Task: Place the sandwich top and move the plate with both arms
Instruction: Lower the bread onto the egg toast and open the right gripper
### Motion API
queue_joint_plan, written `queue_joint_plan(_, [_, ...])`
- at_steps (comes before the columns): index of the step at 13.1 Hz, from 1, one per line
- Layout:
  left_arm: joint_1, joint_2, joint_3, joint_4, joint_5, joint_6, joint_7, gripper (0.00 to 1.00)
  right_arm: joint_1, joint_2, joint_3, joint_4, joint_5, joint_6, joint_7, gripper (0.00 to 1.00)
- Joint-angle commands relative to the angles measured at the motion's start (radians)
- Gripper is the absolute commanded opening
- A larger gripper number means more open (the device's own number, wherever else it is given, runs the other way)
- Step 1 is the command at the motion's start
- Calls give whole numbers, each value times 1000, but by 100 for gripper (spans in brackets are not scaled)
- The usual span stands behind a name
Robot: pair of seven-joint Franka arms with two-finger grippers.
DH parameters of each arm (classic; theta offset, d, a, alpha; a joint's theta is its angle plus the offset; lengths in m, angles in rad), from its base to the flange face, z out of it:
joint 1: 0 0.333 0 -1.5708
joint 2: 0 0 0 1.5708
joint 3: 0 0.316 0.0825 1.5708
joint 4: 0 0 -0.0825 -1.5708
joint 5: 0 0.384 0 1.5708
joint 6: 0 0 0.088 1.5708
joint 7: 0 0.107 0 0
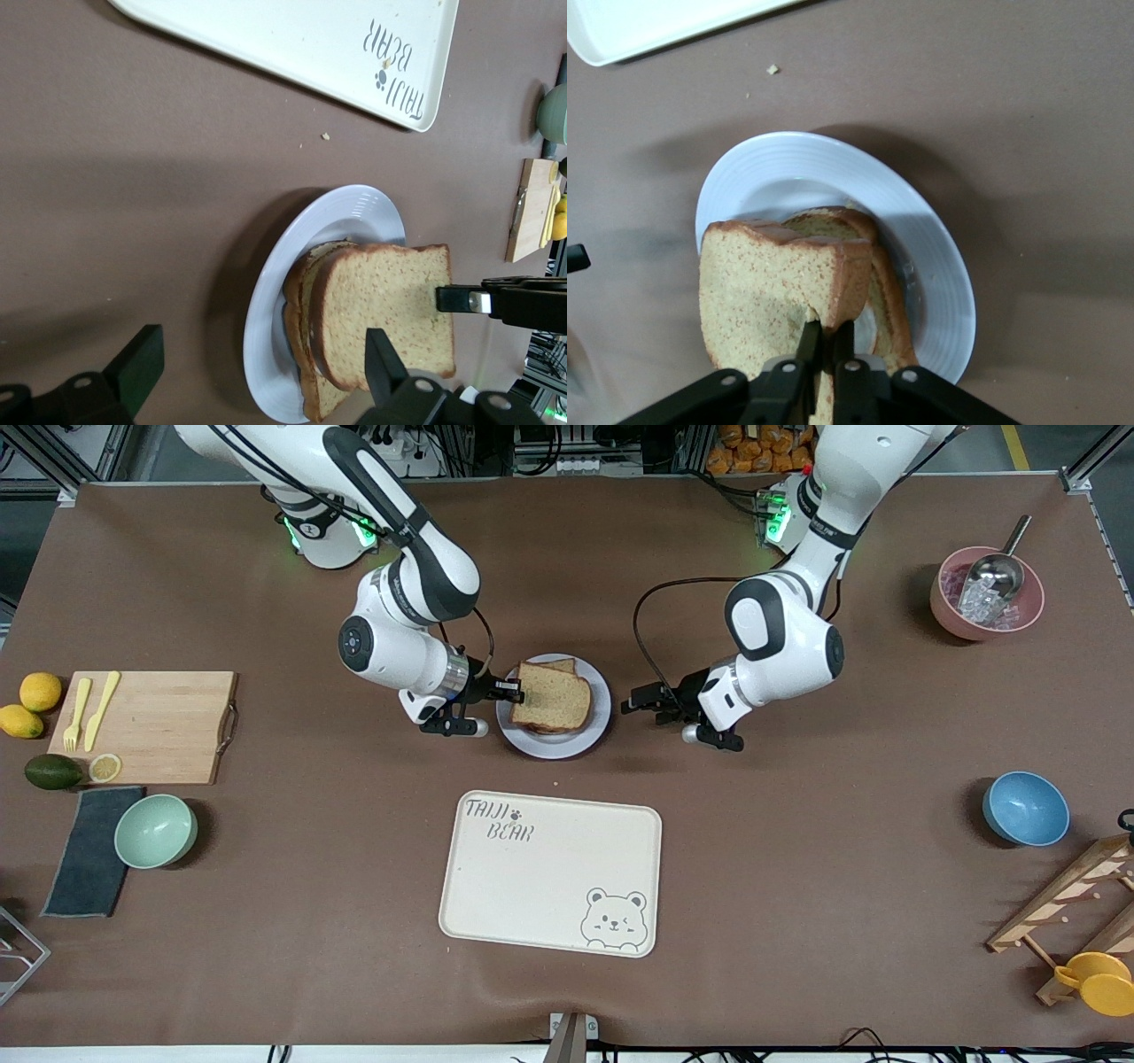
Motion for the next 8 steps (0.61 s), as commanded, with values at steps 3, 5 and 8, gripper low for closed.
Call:
queue_joint_plan(3, [-70,23,-2,-5,-81,68,-13,100,25,23,5,-2,-15,45,76,82])
queue_joint_plan(5, [-87,36,-4,-8,-114,80,-10,100,9,4,5,4,-15,33,92,100])
queue_joint_plan(8, [-115,62,-4,-7,-163,117,6,100,-81,-40,3,19,-18,-36,92,100])
